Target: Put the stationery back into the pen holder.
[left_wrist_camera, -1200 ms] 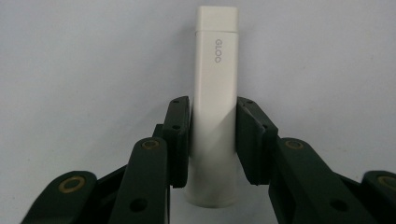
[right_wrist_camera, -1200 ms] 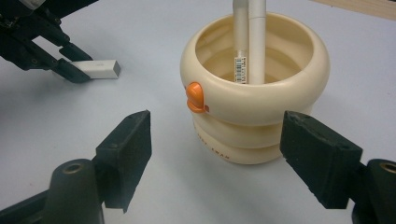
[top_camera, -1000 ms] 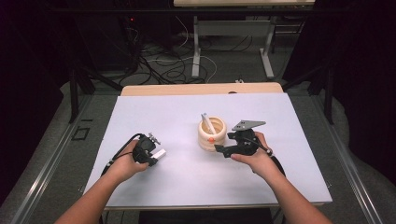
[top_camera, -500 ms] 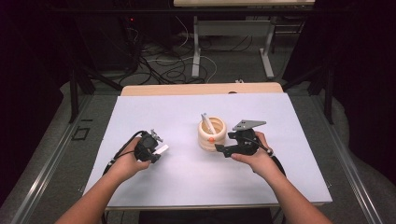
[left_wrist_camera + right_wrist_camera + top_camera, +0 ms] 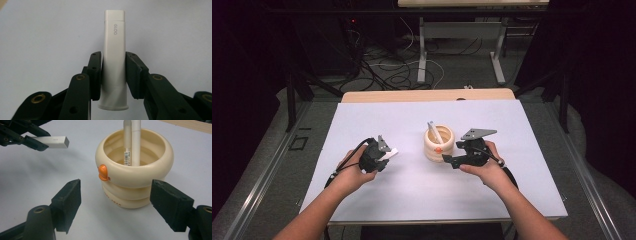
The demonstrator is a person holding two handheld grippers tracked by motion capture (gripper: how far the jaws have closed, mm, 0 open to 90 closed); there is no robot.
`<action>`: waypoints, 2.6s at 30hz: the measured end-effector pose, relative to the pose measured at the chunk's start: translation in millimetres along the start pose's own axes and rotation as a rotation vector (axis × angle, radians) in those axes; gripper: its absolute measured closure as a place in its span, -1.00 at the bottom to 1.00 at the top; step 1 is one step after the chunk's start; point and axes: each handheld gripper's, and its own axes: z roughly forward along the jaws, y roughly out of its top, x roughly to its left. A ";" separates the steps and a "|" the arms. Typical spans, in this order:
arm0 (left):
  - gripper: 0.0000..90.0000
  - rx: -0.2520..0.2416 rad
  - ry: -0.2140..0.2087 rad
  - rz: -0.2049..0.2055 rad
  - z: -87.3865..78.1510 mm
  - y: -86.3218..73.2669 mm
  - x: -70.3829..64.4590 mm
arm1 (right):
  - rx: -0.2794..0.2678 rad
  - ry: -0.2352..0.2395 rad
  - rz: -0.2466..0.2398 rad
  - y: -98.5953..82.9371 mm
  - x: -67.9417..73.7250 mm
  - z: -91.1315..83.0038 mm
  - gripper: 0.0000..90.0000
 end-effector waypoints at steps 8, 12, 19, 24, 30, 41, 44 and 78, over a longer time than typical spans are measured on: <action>0.51 -0.047 0.055 0.074 -8.4 8.1 -7.6 | 0.002 -0.001 0.002 0.7 0.5 -0.8 -0.44; 0.51 -0.066 0.069 0.108 -10.9 11.6 -11.9 | 0.002 0.000 -0.006 0.3 -0.3 -0.4 -0.44; 0.51 -0.065 0.129 0.197 -14.0 17.6 -20.9 | 0.012 0.004 -0.006 0.3 0.4 -0.4 -0.44; 0.51 -0.082 0.161 0.245 -16.3 21.0 -26.6 | 0.014 0.007 -0.006 1.1 0.4 -1.2 -0.44; 0.51 -0.114 0.222 0.318 -20.0 24.7 -34.7 | 0.014 0.005 -0.016 2.0 0.4 -2.4 -0.44; 0.51 -0.160 0.362 0.547 -30.0 35.6 -58.1 | 0.033 0.011 -0.065 5.7 2.2 -5.7 -0.44; 0.51 -0.171 0.397 0.621 -31.3 39.7 -64.8 | 0.029 0.007 -0.069 7.0 1.4 -7.3 -0.44; 0.51 -0.184 0.619 1.214 -34.8 53.8 -96.8 | 0.038 0.138 -0.155 27.7 8.4 -27.6 -0.34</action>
